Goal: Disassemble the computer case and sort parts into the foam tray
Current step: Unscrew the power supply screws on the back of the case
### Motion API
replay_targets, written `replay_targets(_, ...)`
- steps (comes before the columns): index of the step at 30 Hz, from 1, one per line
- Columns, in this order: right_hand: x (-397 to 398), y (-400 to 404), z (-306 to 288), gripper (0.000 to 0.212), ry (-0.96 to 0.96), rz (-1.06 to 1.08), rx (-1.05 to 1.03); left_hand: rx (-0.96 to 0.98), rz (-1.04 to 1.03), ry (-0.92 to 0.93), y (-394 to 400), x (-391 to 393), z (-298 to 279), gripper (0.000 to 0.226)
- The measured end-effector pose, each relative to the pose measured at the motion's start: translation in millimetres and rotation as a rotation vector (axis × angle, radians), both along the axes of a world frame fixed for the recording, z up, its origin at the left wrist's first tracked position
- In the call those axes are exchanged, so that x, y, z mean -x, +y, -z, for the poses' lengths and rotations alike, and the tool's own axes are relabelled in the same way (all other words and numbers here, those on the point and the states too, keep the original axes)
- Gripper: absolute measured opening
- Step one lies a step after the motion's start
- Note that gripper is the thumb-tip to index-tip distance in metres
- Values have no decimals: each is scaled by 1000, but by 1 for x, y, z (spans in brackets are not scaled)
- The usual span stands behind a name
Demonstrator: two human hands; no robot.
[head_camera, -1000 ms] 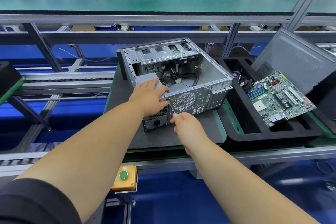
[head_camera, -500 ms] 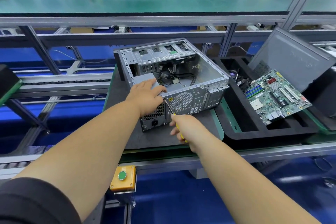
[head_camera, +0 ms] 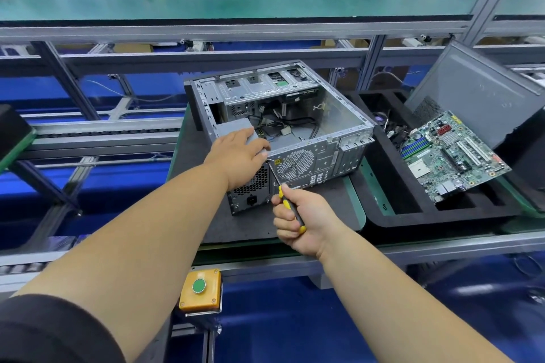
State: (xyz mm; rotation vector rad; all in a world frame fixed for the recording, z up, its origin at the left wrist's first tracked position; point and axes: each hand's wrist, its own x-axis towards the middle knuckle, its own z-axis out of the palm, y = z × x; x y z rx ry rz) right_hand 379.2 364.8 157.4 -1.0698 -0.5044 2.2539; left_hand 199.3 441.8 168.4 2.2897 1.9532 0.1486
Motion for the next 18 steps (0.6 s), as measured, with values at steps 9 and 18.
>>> replay_targets(9,10,-4,-9,32,-1290,-260,-805,-6,11,13,-2,-1,-1,40)
replay_targets(18,29,1,-18,34,-1777,-470,-868,-1,10,-10,-3,-1,-1,39)
